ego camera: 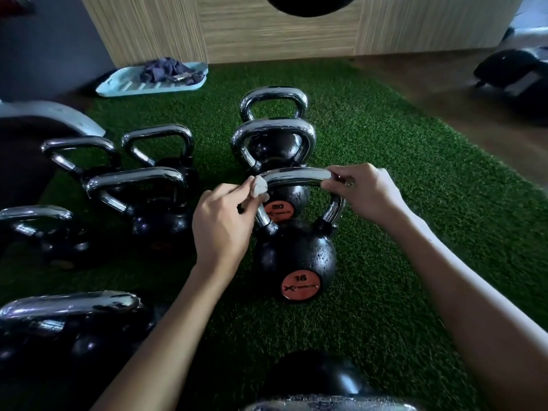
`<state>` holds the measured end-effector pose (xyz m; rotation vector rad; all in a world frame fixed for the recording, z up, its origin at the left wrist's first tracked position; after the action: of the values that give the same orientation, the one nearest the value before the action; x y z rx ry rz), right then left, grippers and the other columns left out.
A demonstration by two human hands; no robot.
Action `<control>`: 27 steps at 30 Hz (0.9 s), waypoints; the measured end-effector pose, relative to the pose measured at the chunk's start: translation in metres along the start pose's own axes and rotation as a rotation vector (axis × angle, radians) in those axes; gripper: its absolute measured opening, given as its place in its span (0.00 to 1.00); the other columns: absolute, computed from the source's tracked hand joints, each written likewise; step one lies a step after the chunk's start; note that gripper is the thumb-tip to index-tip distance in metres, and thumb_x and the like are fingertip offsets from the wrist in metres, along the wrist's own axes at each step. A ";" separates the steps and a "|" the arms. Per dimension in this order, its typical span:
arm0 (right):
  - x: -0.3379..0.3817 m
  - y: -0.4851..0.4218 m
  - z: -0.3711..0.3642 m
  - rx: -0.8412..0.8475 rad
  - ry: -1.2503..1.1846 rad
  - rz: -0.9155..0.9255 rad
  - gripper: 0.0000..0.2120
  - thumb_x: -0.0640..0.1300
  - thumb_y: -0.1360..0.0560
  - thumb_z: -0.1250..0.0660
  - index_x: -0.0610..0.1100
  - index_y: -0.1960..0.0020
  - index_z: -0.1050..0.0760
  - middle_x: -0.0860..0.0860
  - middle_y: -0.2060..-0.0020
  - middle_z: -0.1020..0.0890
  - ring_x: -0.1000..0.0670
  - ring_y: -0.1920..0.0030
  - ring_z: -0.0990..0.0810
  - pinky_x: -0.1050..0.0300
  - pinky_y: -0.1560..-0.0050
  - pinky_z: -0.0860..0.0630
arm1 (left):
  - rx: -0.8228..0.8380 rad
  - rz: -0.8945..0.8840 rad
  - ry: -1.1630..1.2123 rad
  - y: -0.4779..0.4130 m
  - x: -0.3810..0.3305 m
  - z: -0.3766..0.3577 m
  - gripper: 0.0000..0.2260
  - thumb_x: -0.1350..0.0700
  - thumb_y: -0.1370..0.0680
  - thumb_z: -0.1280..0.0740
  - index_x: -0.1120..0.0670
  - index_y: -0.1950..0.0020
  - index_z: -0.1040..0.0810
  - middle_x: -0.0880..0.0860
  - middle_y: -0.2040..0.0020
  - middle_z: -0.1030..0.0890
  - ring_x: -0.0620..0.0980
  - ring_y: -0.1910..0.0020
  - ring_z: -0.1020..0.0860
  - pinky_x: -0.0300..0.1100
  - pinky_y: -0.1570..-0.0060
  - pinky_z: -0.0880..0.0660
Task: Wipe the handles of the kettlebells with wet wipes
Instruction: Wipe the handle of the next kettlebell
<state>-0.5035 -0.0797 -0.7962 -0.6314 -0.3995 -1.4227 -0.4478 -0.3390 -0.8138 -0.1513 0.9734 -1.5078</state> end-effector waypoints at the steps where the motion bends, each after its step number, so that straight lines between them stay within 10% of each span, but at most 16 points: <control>1: -0.001 0.000 -0.001 -0.006 0.001 -0.004 0.21 0.61 0.23 0.31 0.58 0.32 0.23 0.54 0.43 0.15 0.59 0.77 0.31 0.62 0.73 0.36 | 0.004 0.007 0.027 0.002 -0.001 0.000 0.16 0.44 0.21 0.28 0.48 0.37 0.16 0.45 0.52 0.16 0.48 0.57 0.21 0.39 0.58 0.28; 10: -0.013 -0.001 -0.014 0.013 -0.182 0.046 0.45 0.84 0.42 0.42 0.59 0.34 0.24 0.54 0.42 0.15 0.49 0.72 0.20 0.48 0.69 0.19 | 0.081 0.381 0.219 0.055 0.006 -0.008 0.17 0.44 0.23 0.26 0.52 0.41 0.14 0.42 0.67 0.19 0.43 0.70 0.20 0.36 0.67 0.23; 16: -0.005 0.006 -0.008 -0.013 -0.159 0.021 0.44 0.82 0.41 0.42 0.57 0.34 0.22 0.55 0.56 0.13 0.55 0.78 0.30 0.58 0.73 0.32 | 0.002 0.453 0.283 0.053 -0.001 -0.002 0.20 0.47 0.27 0.22 0.54 0.38 0.16 0.41 0.57 0.14 0.37 0.67 0.19 0.33 0.62 0.21; 21: -0.002 0.019 -0.006 0.013 -0.140 0.033 0.42 0.82 0.40 0.41 0.60 0.34 0.23 0.56 0.48 0.14 0.56 0.70 0.22 0.54 0.66 0.21 | -0.045 0.417 0.409 0.071 -0.004 0.017 0.22 0.52 0.27 0.20 0.55 0.35 0.18 0.37 0.59 0.17 0.40 0.66 0.18 0.31 0.64 0.22; 27: 0.018 0.064 0.005 0.073 -0.167 0.083 0.23 0.53 0.27 0.26 0.48 0.34 0.21 0.50 0.37 0.18 0.70 0.69 0.27 0.74 0.68 0.34 | -0.144 0.037 0.322 0.056 -0.017 0.054 0.28 0.54 0.30 0.18 0.55 0.31 0.20 0.46 0.55 0.13 0.50 0.73 0.27 0.43 0.68 0.24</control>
<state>-0.4378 -0.0893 -0.7918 -0.7020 -0.5476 -1.2751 -0.3685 -0.3422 -0.8075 0.0086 1.3356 -1.4539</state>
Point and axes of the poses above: each hand's wrist, its own y-axis away from the middle knuckle, its own z-axis out of the back of the hand, x = y × z, the point moved 3 cm from there along -y, towards the middle knuckle
